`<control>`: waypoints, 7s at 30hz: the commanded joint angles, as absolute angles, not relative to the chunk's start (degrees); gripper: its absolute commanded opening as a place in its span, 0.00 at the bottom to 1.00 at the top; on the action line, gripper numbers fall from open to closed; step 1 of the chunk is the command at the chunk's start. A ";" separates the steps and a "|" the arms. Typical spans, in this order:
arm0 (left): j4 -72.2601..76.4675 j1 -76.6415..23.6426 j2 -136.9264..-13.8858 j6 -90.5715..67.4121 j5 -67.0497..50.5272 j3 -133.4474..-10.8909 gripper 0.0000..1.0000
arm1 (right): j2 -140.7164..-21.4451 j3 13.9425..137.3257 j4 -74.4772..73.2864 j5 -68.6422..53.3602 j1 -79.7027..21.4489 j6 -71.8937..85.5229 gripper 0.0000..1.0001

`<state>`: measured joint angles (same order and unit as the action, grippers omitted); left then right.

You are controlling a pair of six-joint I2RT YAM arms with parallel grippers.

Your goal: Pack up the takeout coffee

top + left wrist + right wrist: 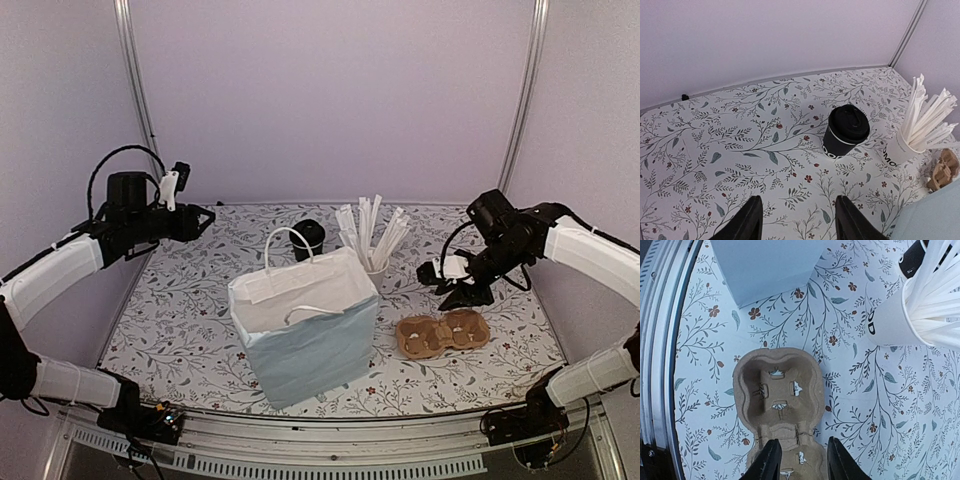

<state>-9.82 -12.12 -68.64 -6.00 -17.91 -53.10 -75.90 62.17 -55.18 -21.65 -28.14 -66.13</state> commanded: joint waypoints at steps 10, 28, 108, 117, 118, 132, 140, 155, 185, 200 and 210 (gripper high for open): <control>-10.38 -12.82 -70.12 -5.42 -19.19 -54.54 0.51 | -76.83 49.41 -47.95 -14.46 -28.48 -66.16 0.33; -10.51 -13.18 -70.10 -5.41 -19.99 -54.58 0.51 | -81.45 47.14 -42.18 -10.70 -28.30 -65.91 0.43; -6.64 -22.50 -53.72 -0.65 -19.72 -42.58 0.53 | -88.97 105.77 -55.50 -55.57 -48.63 -52.13 0.31; -8.53 -22.36 -52.06 -0.11 -17.82 -42.67 0.54 | -95.27 107.13 -55.36 -52.76 -53.19 -52.18 0.31; -8.54 -22.33 -51.92 -0.09 -18.00 -42.71 0.54 | -96.23 107.52 -55.29 -52.47 -53.53 -52.20 0.31; -8.60 -22.35 -50.08 -0.72 -20.54 -42.71 0.54 | -105.05 113.32 -53.70 -49.09 -55.11 -49.07 0.31; -8.96 -22.35 -49.01 -0.78 -19.87 -42.63 0.54 | -105.03 110.59 -56.86 -39.52 -56.83 -49.08 0.31; -9.15 -22.29 -50.43 -0.87 -19.75 -42.64 0.54 | -103.18 105.34 -63.38 -26.92 -57.06 -49.86 0.29; -9.47 -21.91 -52.83 -1.36 -20.77 -43.11 0.54 | -109.46 101.20 -73.71 -6.36 -63.54 -45.56 0.29; -9.45 -21.81 -52.91 -1.14 -21.01 -43.15 0.54 | -110.92 90.39 -66.07 -7.76 -63.54 -44.35 0.31; -9.44 -21.80 -52.91 -1.23 -21.24 -43.07 0.54 | -108.60 90.57 -66.15 -8.09 -63.55 -43.26 0.50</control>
